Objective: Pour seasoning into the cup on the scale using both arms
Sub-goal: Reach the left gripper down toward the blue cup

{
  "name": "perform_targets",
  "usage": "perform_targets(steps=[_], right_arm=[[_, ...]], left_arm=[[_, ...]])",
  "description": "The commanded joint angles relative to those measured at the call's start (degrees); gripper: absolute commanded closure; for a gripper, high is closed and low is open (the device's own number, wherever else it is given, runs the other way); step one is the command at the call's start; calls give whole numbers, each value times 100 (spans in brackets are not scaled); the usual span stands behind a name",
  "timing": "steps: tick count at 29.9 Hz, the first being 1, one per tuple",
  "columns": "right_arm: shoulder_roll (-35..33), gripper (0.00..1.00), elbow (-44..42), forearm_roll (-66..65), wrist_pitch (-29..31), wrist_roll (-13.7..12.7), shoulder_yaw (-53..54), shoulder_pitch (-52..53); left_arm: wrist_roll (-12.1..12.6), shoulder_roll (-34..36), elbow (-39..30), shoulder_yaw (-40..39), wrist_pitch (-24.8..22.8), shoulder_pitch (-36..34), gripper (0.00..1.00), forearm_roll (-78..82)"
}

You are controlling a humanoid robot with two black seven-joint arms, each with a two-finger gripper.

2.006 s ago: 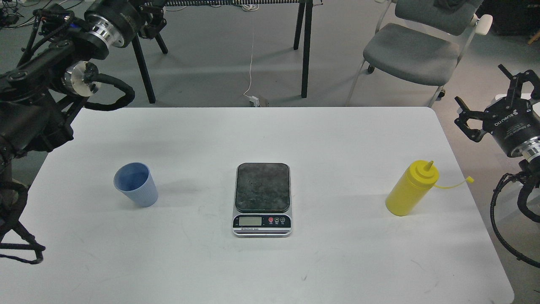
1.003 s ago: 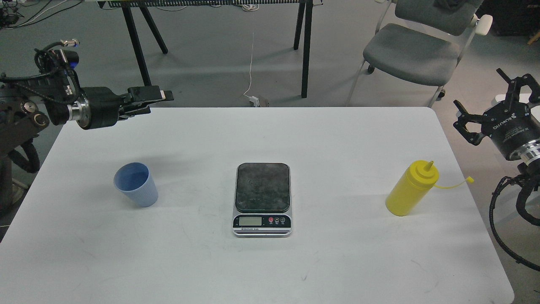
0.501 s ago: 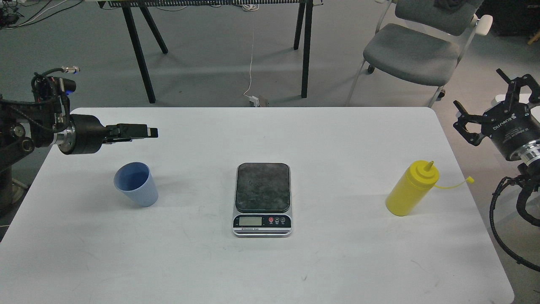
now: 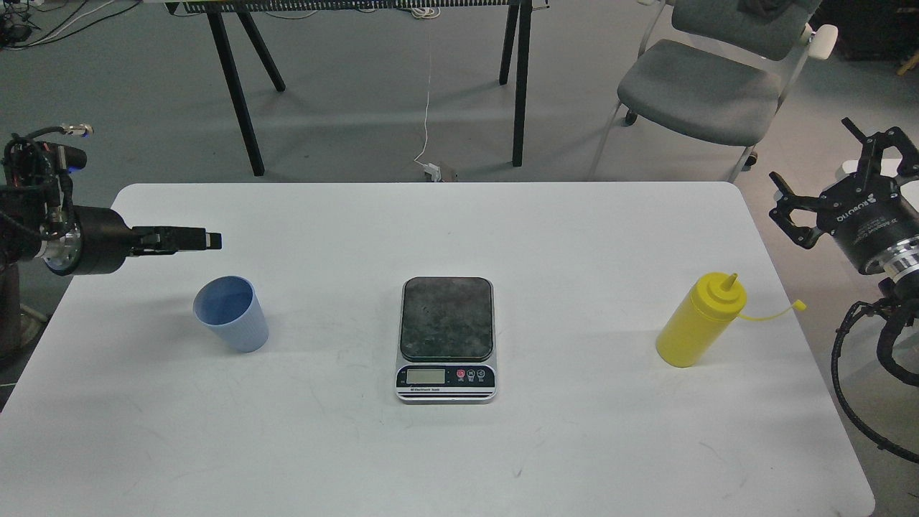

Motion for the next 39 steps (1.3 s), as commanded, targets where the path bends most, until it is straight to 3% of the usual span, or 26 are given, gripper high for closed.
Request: perform_targets(steps=[1,30,39], right_arm=[[1,1,0,0,0,8,8,-3],[-17,1,0,0,0,8,8,-3],[-17,1,79,0,0,8,-1,-38]], left_arm=[[1,19,-14,-7,0,222,5,90],[1,-174,-5,-7,0,538,4,29],[1,-517,495,-7,0,732,5,73]])
